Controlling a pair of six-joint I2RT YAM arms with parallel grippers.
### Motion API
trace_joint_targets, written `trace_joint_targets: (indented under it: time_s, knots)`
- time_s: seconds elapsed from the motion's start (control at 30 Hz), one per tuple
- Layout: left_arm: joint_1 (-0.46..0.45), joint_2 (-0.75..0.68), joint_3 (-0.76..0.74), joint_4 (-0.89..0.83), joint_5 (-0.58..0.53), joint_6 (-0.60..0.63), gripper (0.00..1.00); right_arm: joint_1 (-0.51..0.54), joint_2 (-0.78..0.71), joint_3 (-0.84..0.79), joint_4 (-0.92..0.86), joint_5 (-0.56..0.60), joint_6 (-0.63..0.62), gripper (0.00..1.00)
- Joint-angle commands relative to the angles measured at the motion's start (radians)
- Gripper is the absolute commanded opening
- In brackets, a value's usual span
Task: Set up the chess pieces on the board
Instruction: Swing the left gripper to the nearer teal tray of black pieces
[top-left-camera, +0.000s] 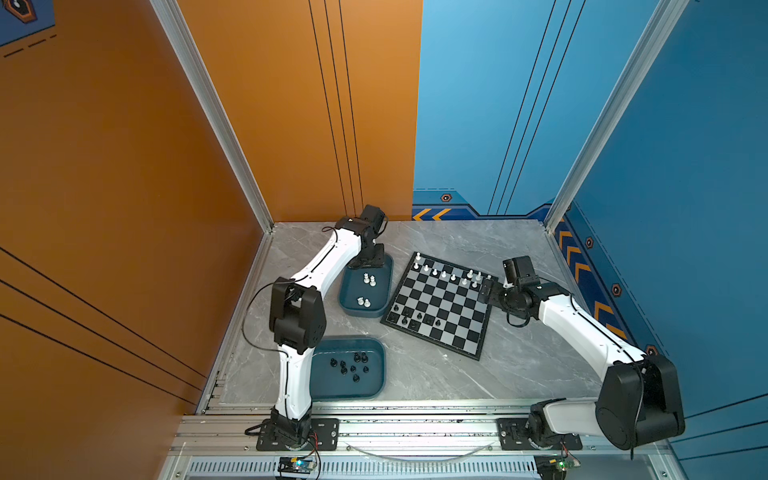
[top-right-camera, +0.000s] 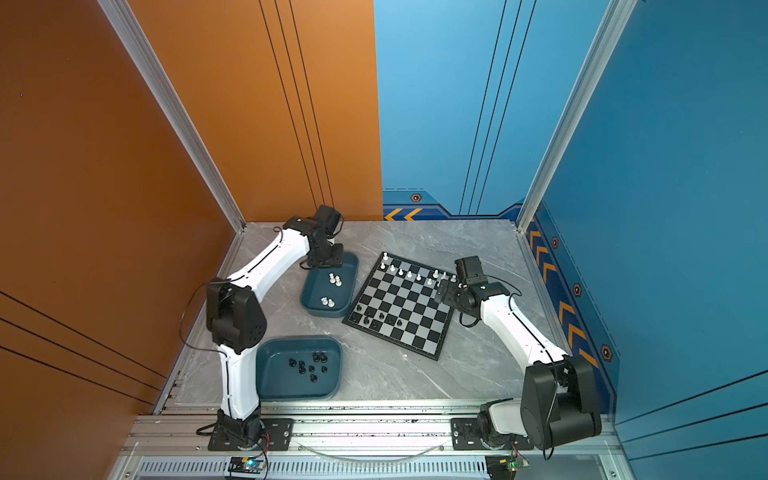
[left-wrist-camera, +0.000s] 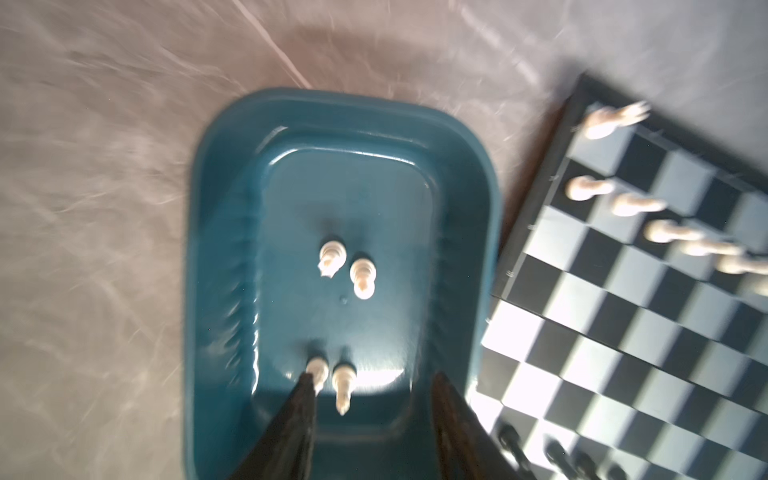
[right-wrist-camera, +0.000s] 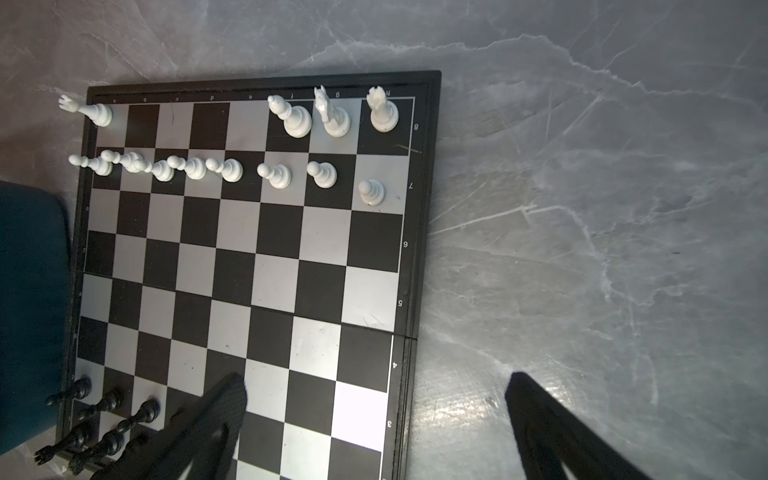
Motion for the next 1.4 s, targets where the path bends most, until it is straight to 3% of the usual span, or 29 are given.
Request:
trace_joint_targets:
  time_s: [0.0, 0.17, 0.4, 0.6, 0.87, 1.37]
  knots:
    - [-0.029, -0.153, -0.115, -0.028, -0.062, -0.010, 0.52, -0.006, -0.039, 0.017, -0.021, -0.031, -0.029, 1.00]
    - [-0.102, -0.410, -0.387, -0.025, -0.118, -0.075, 0.54, 0.018, -0.084, 0.003, -0.044, -0.035, -0.046, 1.00]
    - [-0.252, -0.789, -0.794, -0.028, -0.114, -0.305, 0.54, 0.088, -0.158, -0.028, -0.075, 0.005, -0.039, 1.00]
    - [-0.357, -0.981, -1.011, 0.004, -0.098, -0.453, 0.52, 0.162, -0.243, -0.077, -0.087, 0.046, 0.005, 1.00]
    - [-0.402, -0.923, -1.069, 0.072, -0.036, -0.378, 0.52, 0.237, -0.264, -0.074, -0.117, 0.093, 0.062, 1.00]
    - [-0.340, -0.722, -1.007, 0.148, 0.073, -0.177, 0.51, 0.306, -0.239, -0.048, -0.159, 0.159, 0.152, 1.00]
